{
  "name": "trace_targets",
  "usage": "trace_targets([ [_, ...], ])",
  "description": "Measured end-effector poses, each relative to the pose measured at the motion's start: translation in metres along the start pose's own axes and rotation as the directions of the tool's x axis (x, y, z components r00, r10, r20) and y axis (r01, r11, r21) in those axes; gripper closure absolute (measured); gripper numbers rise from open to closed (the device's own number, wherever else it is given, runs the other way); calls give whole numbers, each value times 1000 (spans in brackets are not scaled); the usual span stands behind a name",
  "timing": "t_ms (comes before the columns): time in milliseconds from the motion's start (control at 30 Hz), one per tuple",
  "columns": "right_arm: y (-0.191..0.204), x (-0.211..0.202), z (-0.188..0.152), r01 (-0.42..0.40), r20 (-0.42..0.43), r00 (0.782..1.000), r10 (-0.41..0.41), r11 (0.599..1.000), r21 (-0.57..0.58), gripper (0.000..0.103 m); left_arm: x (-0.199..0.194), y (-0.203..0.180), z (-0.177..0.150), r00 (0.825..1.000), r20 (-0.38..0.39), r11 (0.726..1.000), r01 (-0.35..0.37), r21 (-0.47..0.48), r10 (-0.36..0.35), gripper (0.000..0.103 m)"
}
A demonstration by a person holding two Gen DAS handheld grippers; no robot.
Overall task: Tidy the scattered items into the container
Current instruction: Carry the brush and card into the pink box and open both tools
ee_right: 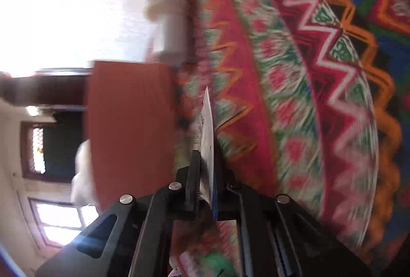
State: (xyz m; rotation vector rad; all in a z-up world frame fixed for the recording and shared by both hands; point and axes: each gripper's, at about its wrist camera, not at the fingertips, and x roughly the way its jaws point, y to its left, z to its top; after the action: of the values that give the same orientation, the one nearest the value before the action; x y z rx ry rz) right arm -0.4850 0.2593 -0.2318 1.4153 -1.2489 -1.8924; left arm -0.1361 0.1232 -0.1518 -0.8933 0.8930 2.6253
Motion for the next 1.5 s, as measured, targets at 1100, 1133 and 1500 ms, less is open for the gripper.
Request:
trace_targets([
  [1100,305,-133,-177,506,470,860,-199,454,-733,97,-22,292,104,972,93,890,236,-391,-217,93],
  [1133,321,-107,-168,538,491,843,-222,391,-747,97,0,314,107,972,76,878,233,-418,-222,93],
  [1500,287,105,-55,664,519,635,-572,63,-745,96,222,412,103,938,-163,747,131,-652,-307,72],
])
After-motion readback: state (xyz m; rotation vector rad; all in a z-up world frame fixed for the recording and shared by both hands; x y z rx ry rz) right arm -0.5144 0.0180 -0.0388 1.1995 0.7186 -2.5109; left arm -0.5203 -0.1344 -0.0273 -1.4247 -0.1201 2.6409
